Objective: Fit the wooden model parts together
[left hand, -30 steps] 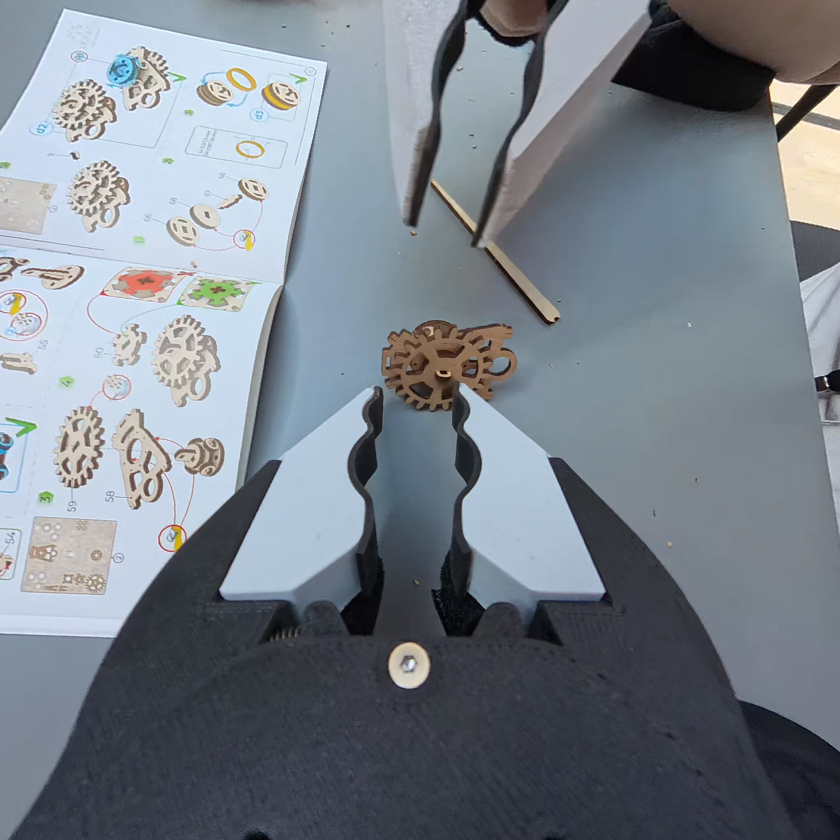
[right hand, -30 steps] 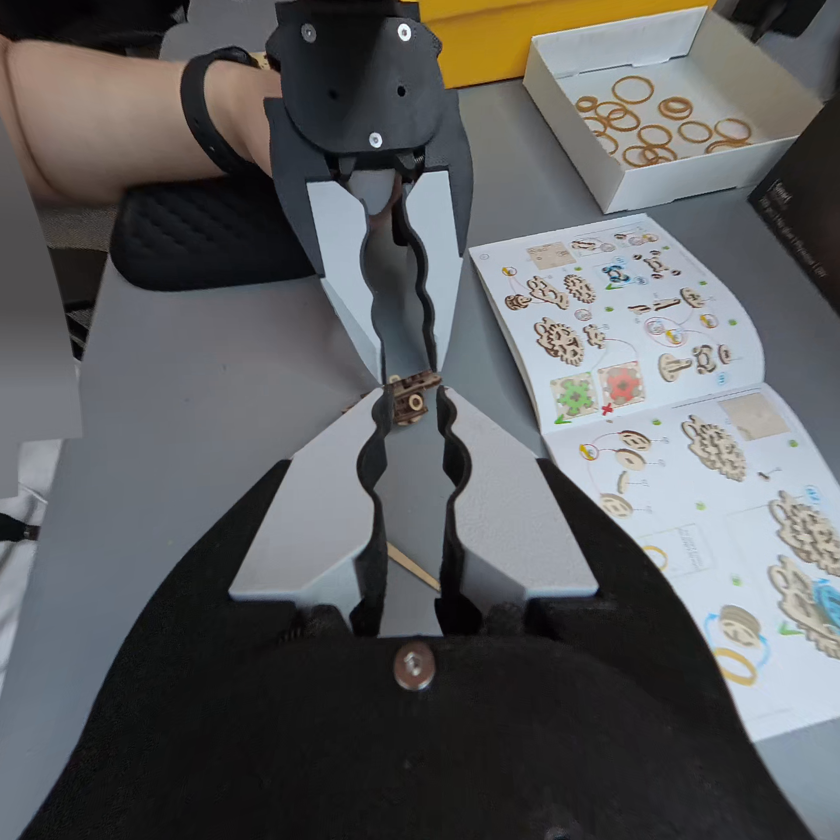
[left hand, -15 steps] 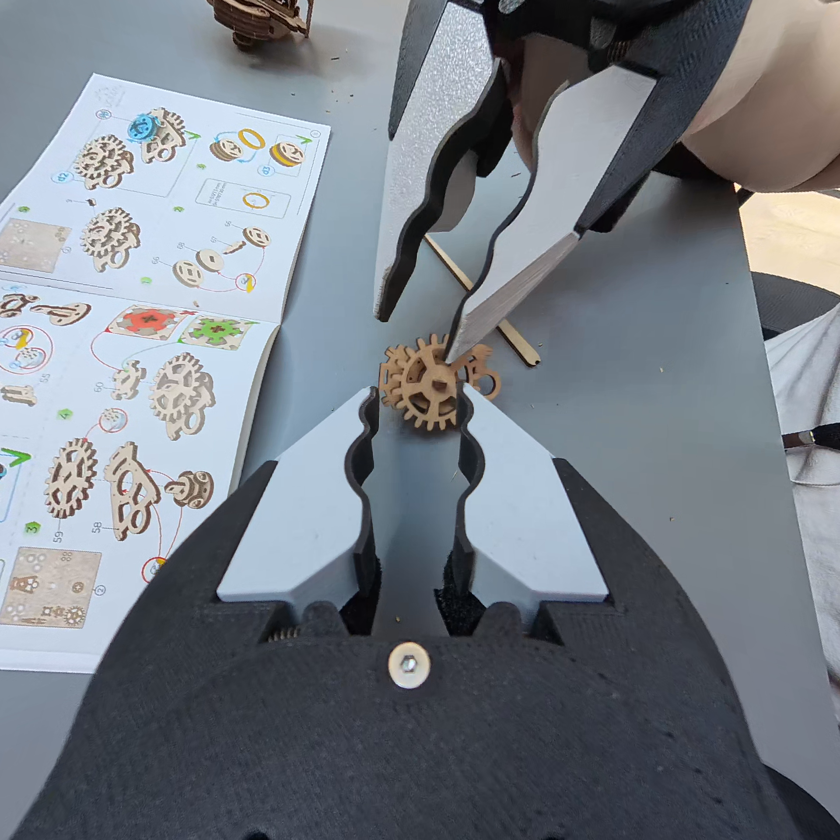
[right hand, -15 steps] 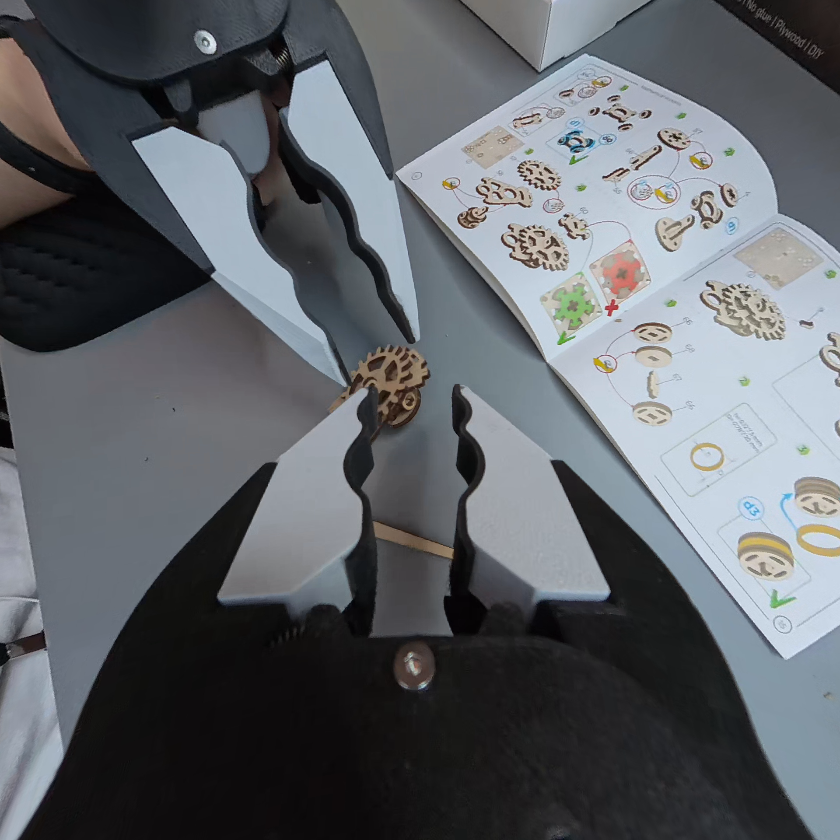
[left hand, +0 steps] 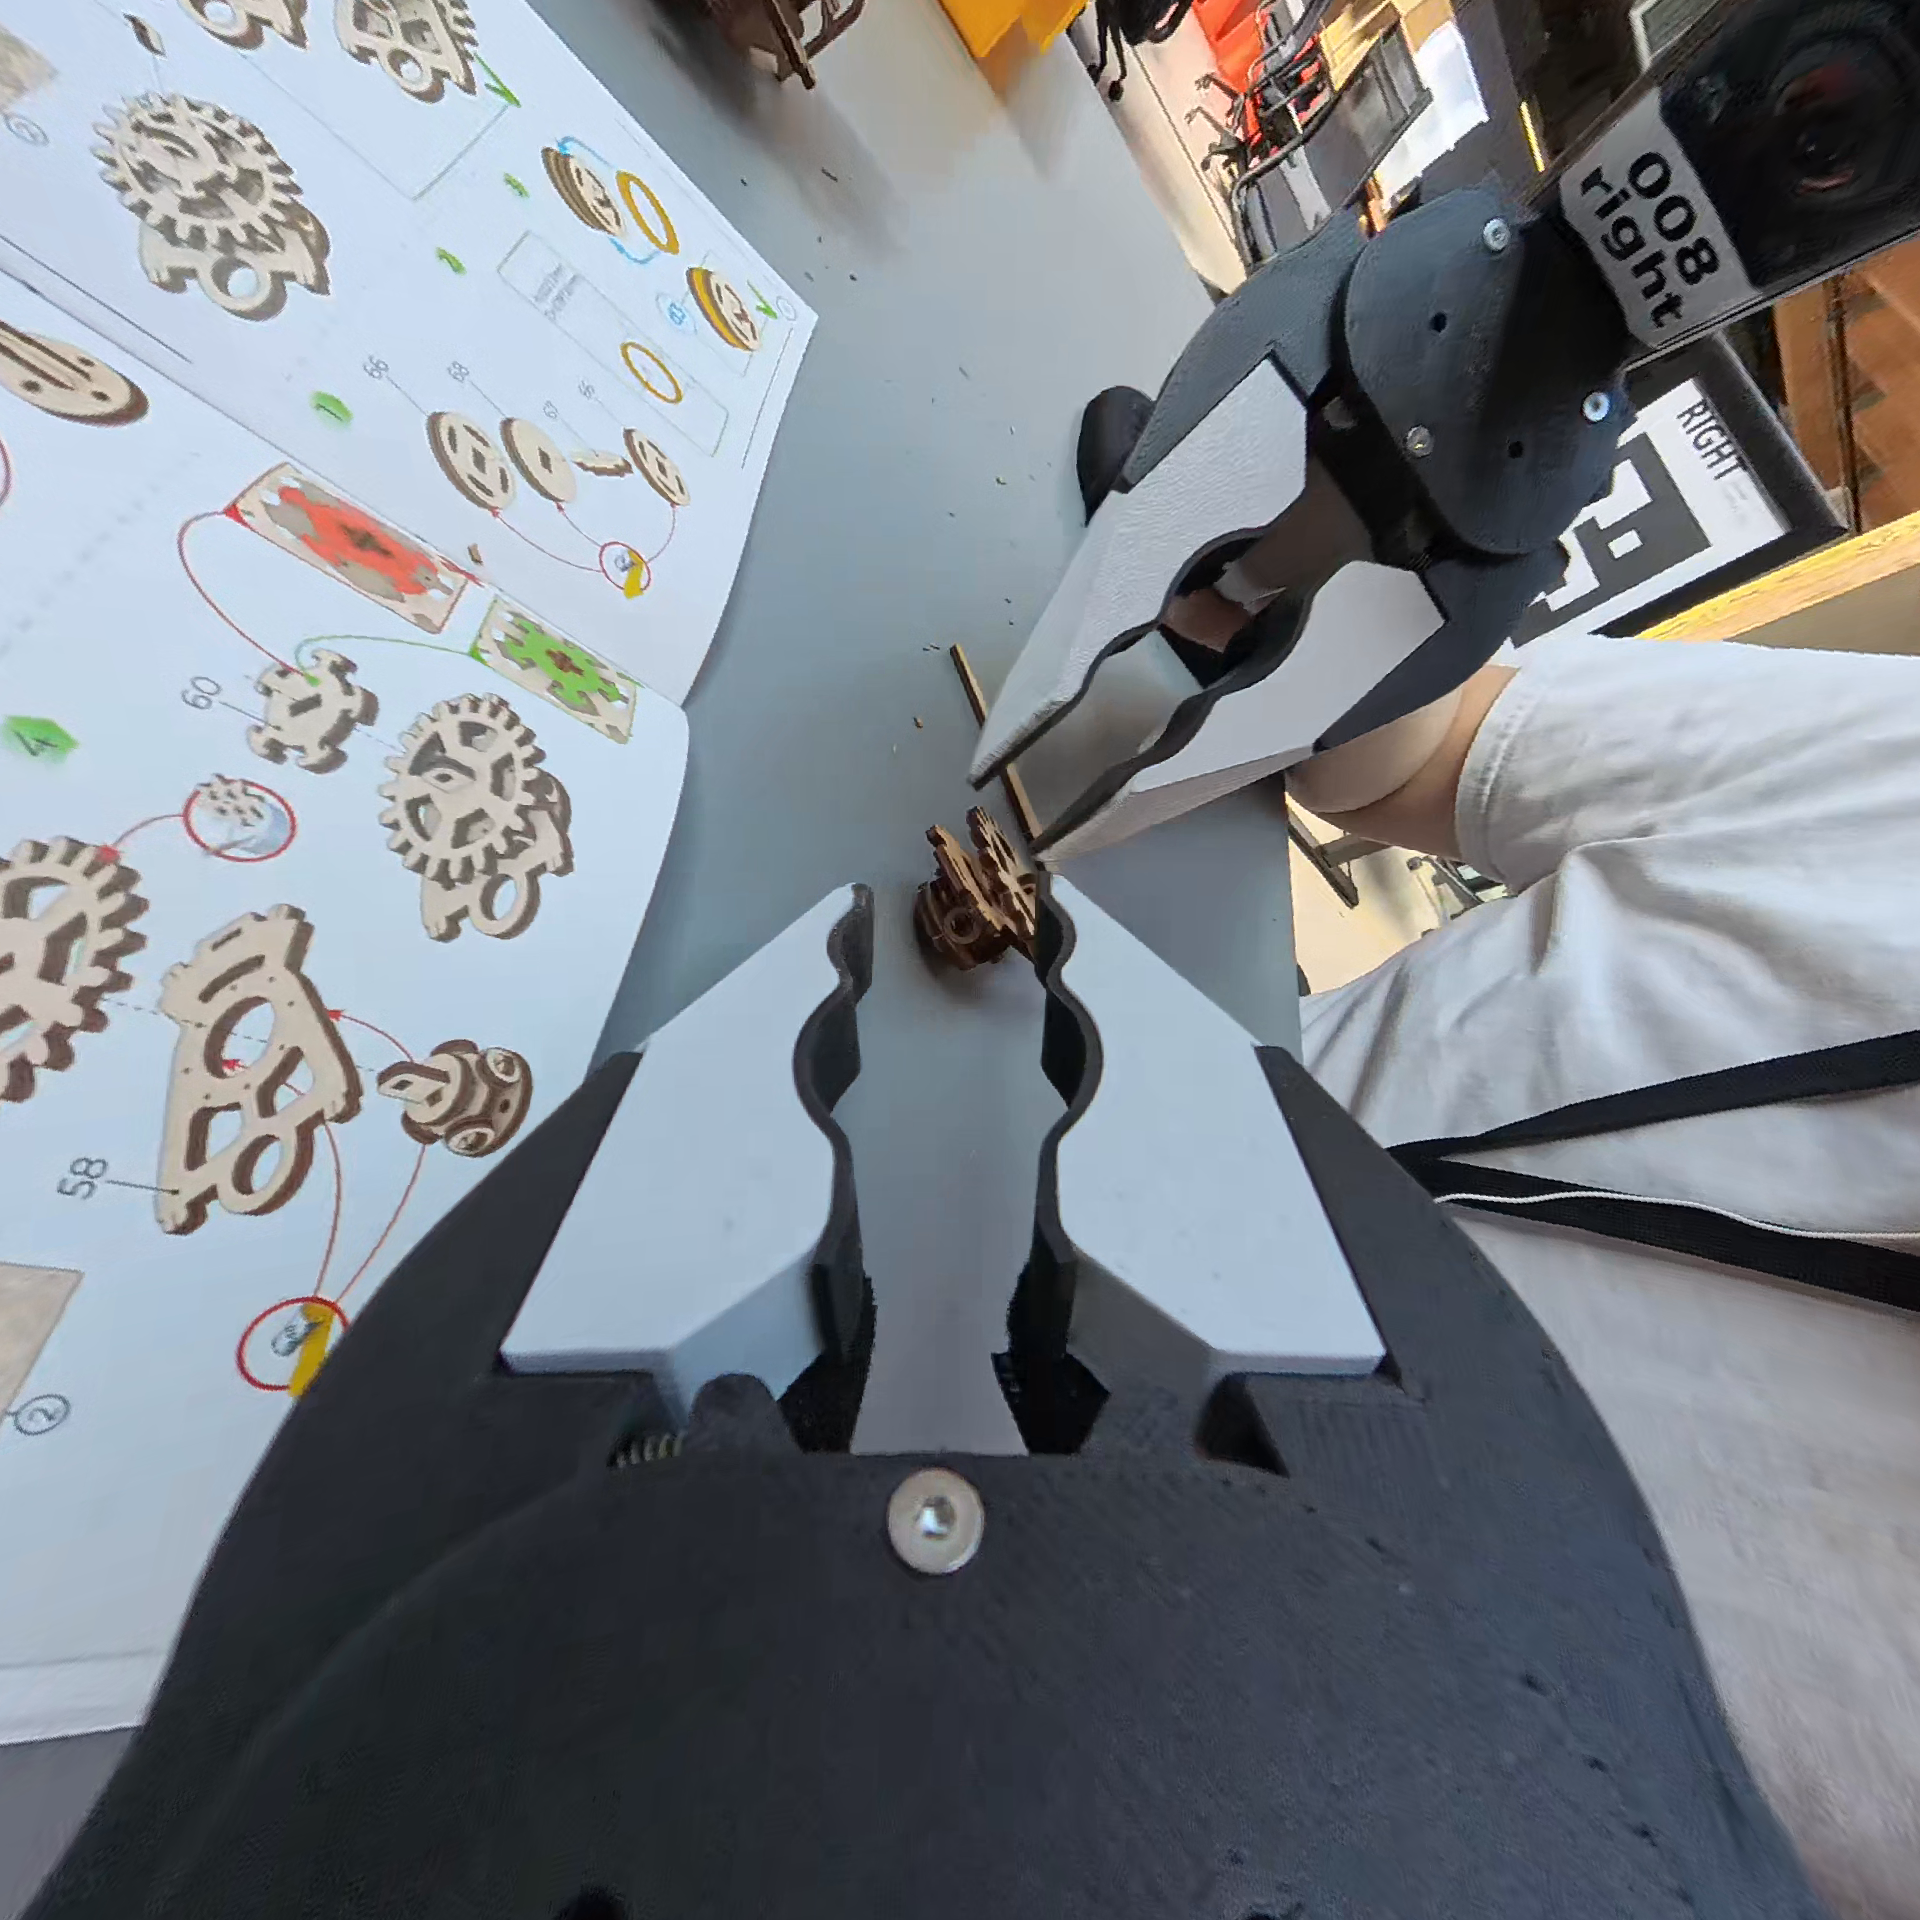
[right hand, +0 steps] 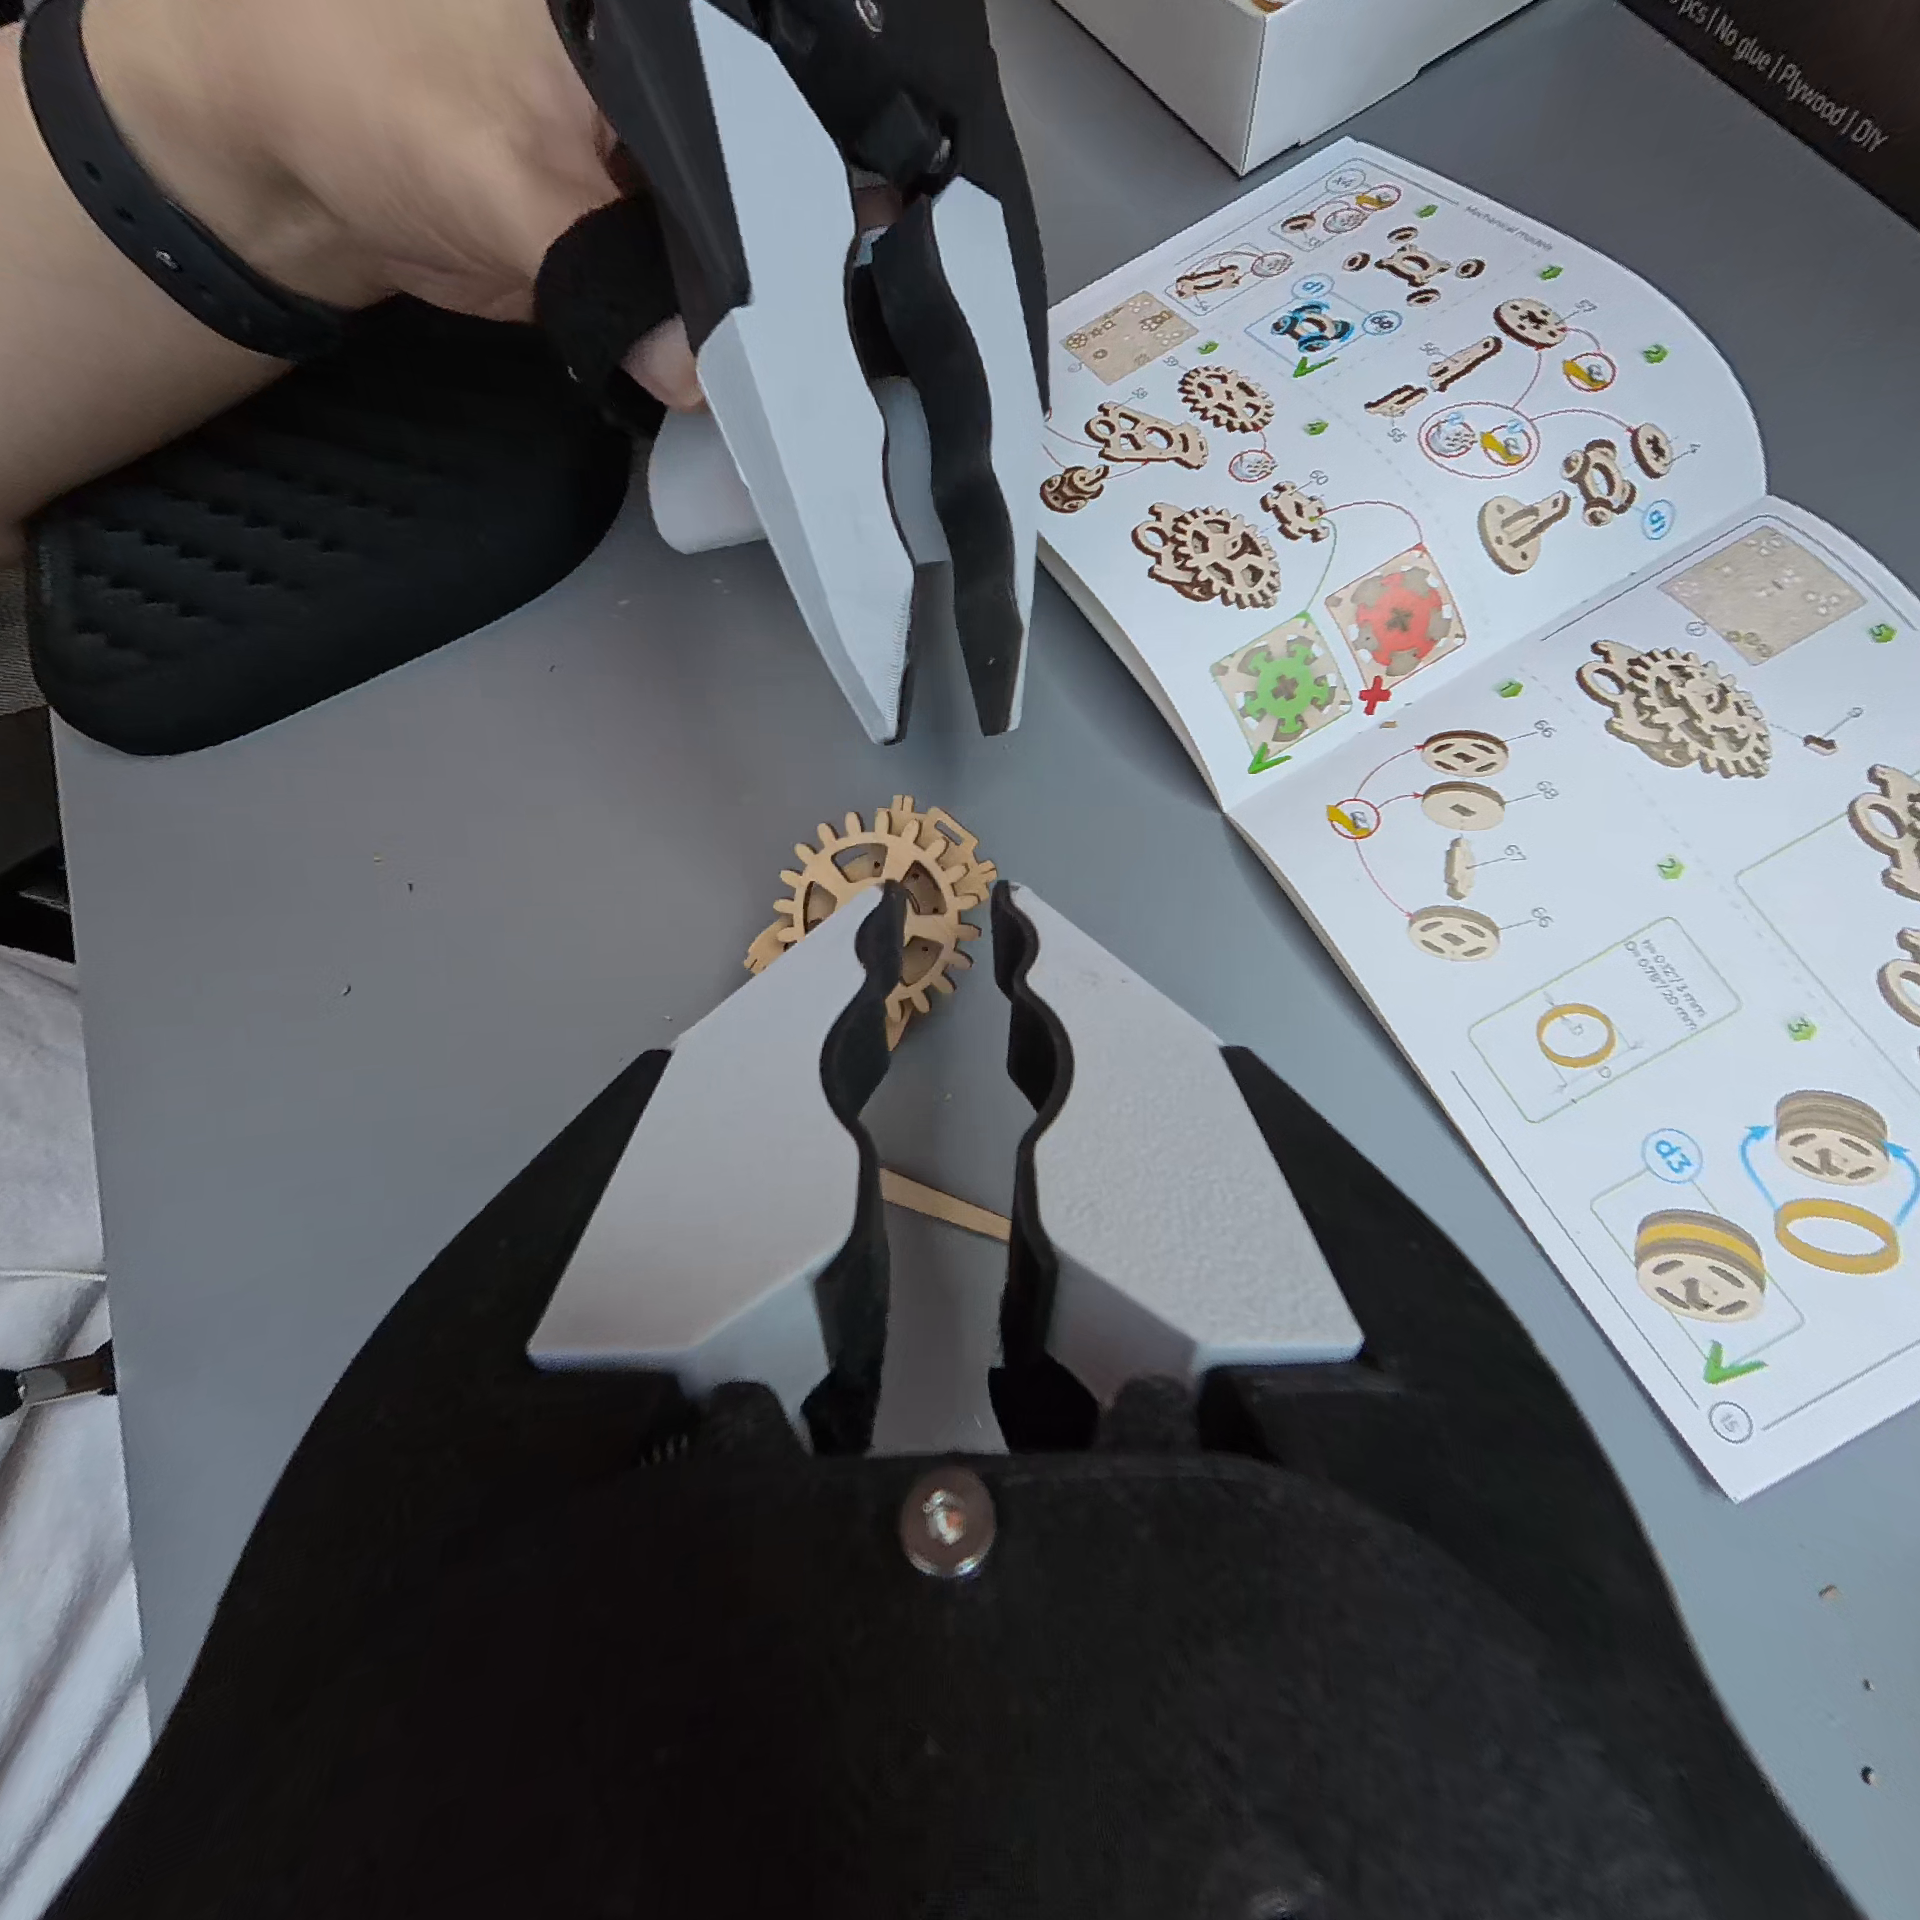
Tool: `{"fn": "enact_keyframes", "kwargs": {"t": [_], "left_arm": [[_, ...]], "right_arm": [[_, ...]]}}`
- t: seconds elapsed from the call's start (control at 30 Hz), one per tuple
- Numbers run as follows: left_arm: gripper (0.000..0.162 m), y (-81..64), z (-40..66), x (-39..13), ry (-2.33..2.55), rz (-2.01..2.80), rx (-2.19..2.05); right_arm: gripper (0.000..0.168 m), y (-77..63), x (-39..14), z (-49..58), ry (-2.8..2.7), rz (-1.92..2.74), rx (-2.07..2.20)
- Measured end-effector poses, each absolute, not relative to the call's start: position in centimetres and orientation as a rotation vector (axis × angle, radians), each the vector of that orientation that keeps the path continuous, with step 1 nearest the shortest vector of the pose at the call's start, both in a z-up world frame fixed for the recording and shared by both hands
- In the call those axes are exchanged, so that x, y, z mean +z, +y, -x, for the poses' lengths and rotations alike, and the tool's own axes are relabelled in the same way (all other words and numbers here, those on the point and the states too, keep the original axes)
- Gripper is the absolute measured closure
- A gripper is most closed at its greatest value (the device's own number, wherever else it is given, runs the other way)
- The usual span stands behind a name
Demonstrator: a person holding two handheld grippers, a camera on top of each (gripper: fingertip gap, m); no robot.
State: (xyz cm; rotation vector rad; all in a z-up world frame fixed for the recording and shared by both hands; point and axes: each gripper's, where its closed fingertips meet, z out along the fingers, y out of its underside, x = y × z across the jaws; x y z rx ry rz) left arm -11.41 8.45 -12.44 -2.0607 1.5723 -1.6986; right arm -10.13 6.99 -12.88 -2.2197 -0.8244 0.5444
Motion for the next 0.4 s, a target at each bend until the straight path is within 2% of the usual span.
{"fn": "enact_keyframes", "kwargs": {"t": [0.03,0.3,0.4], "left_arm": [[0.132,8.3,11.3,-12.7,1.582,2.068,-1.685],[0.139,6.2,10.6,-13.9,1.675,2.137,-1.655],[0.156,5.7,10.5,-13.6,1.619,2.152,-1.701]], "right_arm": [[0.156,6.6,-12.9,10.3,-0.844,2.231,0.556],[0.156,4.6,-13.1,11.4,-0.895,2.291,0.602],[0.156,4.7,-13.4,11.7,-0.939,2.279,0.512]]}}
